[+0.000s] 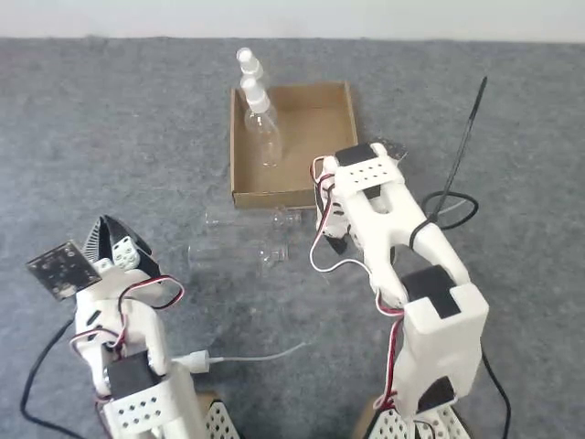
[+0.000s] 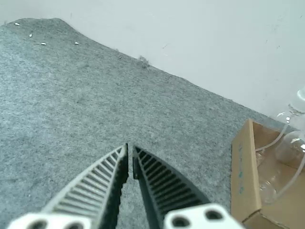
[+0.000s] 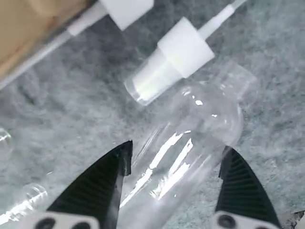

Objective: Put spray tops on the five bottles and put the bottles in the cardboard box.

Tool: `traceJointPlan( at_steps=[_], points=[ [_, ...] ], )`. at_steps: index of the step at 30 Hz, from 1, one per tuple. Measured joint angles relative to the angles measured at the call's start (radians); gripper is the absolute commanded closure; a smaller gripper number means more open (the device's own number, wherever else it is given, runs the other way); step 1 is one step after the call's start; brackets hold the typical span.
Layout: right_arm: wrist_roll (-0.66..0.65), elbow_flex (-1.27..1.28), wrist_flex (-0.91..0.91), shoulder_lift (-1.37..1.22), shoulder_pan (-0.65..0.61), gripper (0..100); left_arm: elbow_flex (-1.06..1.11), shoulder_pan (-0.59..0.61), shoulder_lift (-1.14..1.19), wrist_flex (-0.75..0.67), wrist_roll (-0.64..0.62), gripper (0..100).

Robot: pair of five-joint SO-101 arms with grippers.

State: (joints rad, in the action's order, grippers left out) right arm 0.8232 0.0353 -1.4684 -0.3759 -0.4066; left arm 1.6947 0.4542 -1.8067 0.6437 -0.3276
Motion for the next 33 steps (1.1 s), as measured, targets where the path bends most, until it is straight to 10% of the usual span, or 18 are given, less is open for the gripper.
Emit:
traceJointPlan(
  at_steps=[20,33],
  points=[
    [-0.002,0.0,-0.106,-0.002,-0.003,77.2,0.0,0.0,0.0,0.0,0.018,99],
    [-0.19,0.0,-0.18,-0.002,0.002,93.9,0.0,0.0,0.0,0.0,0.018,99]
  ],
)
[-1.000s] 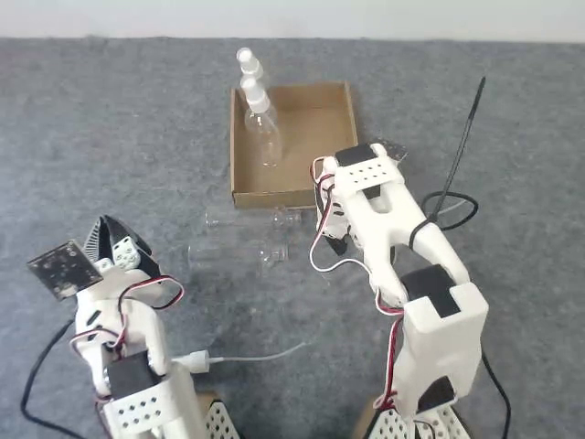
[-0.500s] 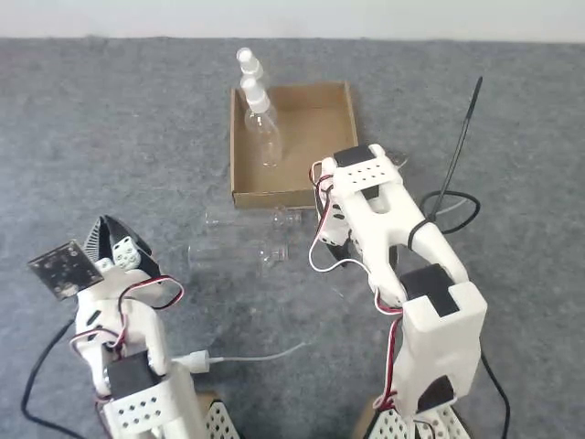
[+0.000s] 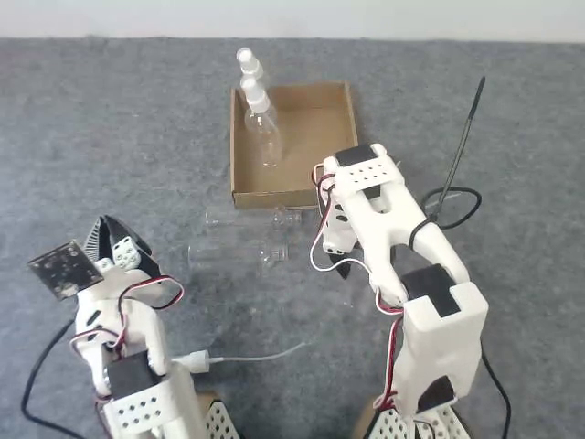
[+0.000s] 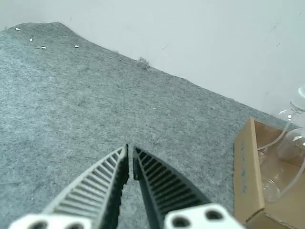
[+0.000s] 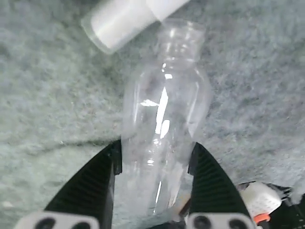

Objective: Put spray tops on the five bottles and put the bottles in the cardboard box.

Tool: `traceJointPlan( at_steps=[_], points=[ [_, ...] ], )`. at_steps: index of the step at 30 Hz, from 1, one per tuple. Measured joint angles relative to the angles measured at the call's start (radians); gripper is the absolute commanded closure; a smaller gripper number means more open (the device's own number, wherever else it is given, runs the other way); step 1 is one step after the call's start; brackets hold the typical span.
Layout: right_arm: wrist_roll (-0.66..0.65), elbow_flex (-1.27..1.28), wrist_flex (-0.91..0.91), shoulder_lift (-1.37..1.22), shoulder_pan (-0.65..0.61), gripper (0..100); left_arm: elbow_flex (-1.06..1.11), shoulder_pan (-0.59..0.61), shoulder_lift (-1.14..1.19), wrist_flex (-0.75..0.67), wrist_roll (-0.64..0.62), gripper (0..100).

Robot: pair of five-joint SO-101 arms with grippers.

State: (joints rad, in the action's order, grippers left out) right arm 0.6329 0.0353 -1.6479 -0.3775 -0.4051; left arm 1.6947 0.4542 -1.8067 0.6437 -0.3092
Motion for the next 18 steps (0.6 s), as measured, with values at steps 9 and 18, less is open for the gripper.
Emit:
traceJointPlan(
  at_steps=[9,18],
  points=[
    [-0.183,0.0,-0.089,0.015,-0.003,94.3,0.0,0.0,0.0,0.0,0.0,99],
    [-0.42,0.002,-0.103,0.132,0.077,94.4,0.0,0.0,0.0,0.0,0.0,99]
  ],
)
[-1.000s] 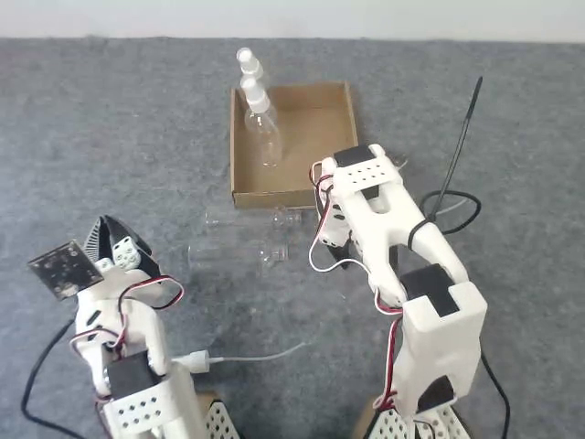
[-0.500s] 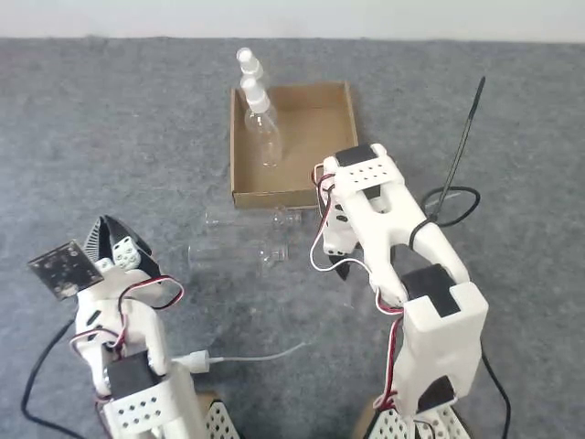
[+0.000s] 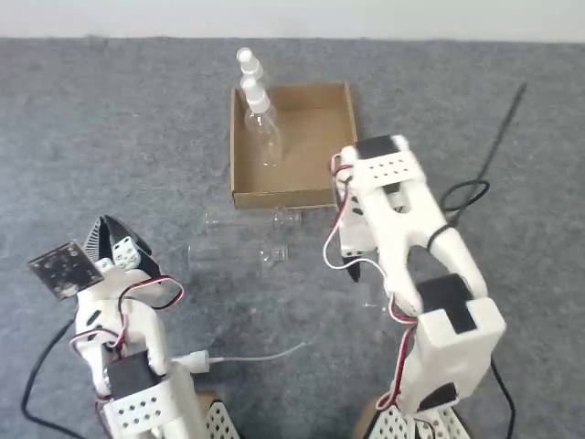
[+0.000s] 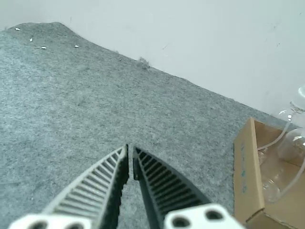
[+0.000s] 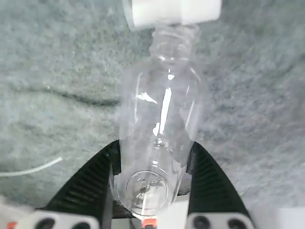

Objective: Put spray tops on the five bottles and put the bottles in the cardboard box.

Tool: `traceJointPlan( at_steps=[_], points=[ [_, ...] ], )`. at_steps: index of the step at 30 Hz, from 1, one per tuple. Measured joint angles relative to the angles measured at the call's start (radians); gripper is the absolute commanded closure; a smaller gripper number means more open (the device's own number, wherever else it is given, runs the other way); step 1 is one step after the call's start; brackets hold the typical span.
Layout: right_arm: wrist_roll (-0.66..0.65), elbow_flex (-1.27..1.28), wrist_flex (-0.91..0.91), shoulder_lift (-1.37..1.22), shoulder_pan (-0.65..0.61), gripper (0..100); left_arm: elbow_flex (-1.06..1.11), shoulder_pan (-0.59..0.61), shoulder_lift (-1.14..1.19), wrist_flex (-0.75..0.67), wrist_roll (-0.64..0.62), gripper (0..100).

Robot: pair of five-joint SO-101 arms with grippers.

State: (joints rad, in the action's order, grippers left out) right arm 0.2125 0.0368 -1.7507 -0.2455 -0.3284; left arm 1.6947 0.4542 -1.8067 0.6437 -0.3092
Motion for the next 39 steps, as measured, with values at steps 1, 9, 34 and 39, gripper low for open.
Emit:
traceJointPlan(
  at_steps=[1,9,34,39],
  points=[
    [-0.028,0.003,0.0,0.018,0.006,94.4,0.0,0.0,0.0,0.0,0.0,99],
    [-0.278,0.152,-0.002,0.216,0.011,94.4,0.0,0.0,0.0,0.0,0.0,99],
    [-0.723,0.379,0.209,0.307,-0.164,79.4,0.0,0.0,0.0,0.0,0.0,99],
    [-0.712,0.39,0.21,0.307,-0.218,71.6,0.0,0.0,0.0,0.0,0.0,99]
  ],
)
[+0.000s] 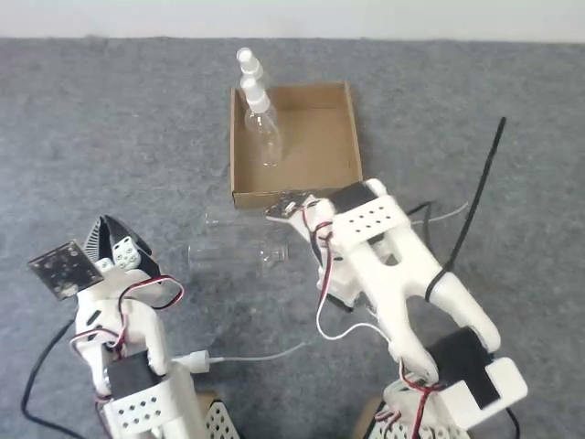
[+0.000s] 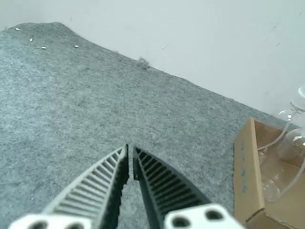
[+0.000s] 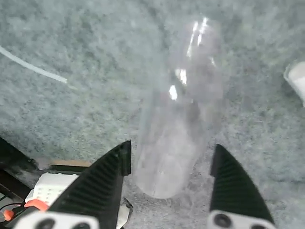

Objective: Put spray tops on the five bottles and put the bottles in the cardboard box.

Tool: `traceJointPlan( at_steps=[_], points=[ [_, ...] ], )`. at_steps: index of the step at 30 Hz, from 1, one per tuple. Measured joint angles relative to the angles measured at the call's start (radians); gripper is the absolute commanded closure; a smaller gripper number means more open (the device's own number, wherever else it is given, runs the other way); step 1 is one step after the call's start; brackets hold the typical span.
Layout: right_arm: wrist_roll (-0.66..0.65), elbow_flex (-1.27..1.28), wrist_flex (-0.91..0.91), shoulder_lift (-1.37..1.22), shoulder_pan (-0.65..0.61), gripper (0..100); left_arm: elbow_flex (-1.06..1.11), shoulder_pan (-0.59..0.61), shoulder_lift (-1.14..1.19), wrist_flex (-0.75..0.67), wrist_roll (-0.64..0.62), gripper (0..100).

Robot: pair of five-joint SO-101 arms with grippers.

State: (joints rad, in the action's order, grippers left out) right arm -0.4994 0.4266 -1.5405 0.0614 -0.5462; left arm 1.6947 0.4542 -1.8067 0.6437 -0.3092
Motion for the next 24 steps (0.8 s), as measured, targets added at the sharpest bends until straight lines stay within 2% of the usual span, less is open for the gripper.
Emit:
traceJointPlan(
  at_steps=[2,8,17,24],
  points=[
    [0.003,0.0,0.0,0.0,-0.003,69.3,0.0,0.0,0.0,0.0,0.0,99],
    [0.008,0.0,0.032,0.0,-0.012,73.1,0.0,0.0,0.0,0.0,0.0,99],
    [0.117,0.0,0.14,-0.003,-0.012,73.5,0.0,0.0,0.0,0.0,0.0,99],
    [0.123,0.0,0.201,-0.133,-0.012,73.5,0.0,0.0,0.0,0.0,0.0,99]
  ],
)
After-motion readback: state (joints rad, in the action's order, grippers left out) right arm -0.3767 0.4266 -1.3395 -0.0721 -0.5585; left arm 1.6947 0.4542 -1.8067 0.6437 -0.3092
